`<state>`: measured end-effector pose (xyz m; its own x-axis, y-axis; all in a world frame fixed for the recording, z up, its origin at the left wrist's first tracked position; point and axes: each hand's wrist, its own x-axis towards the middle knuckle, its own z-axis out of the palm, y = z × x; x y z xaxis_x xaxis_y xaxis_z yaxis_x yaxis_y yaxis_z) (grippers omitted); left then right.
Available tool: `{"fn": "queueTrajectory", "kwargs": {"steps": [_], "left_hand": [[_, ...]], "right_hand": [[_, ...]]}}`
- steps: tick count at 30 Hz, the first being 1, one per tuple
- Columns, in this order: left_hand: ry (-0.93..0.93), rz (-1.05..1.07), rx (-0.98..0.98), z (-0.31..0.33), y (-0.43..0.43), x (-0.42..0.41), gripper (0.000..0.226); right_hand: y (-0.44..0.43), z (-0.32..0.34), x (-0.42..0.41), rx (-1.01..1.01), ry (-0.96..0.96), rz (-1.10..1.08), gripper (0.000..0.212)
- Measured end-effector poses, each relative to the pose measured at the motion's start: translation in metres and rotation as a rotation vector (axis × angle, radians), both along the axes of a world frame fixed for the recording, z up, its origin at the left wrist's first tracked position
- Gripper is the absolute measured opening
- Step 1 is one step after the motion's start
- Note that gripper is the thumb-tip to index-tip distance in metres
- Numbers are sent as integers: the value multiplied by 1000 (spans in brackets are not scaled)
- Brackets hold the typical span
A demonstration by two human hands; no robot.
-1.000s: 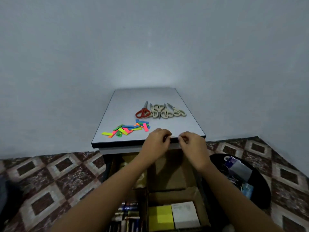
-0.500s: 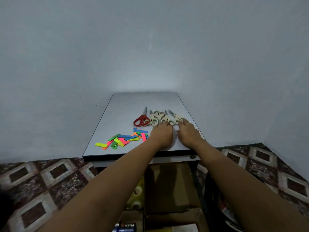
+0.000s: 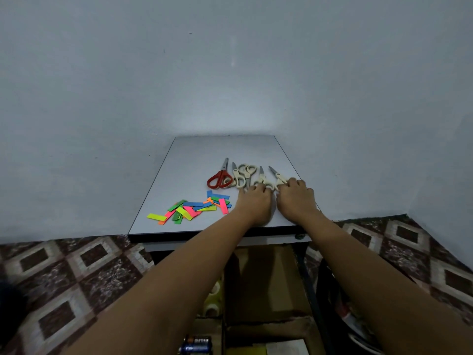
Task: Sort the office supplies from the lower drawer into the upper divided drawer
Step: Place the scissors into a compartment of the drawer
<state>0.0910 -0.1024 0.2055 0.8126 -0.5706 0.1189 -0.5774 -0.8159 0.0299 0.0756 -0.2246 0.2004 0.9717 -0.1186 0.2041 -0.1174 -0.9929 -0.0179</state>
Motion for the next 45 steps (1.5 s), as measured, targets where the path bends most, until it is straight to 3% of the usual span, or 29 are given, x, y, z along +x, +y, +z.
{"fn": "queueTrajectory", "kwargs": {"steps": [8,13,20,23,25,27,30,34,39,45], "left_hand": [[-38,25,-123,4,-5,-34,36],[-49,177,-248,4,-10,-34,39],[156,361,-107,12,-17,-25,46],[233,392,-260,13,-16,-20,45],[294,367,-420,16,-15,-18,45],[305,288,-549,20,-14,-23,41],[308,240,-618,22,-13,-30,33],[555,314,-875,15,-1,-37,11],[883,257,-1293,17,32,-85,13],[1060,197,-1288,-8,86,-147,18]], "right_hand": [[-8,7,-28,-2,-81,-54,32],[-11,6,-36,139,-144,-105,31],[-11,13,-30,204,23,-204,31],[-17,18,-27,403,84,-231,26],[-20,25,-31,642,102,-234,33],[-20,30,-39,919,88,-265,23],[-20,30,-51,1260,50,-308,23],[-21,26,-74,1593,12,-283,20],[-27,19,-121,1708,94,-165,4],[-27,-6,-175,1668,316,-49,14]]}}
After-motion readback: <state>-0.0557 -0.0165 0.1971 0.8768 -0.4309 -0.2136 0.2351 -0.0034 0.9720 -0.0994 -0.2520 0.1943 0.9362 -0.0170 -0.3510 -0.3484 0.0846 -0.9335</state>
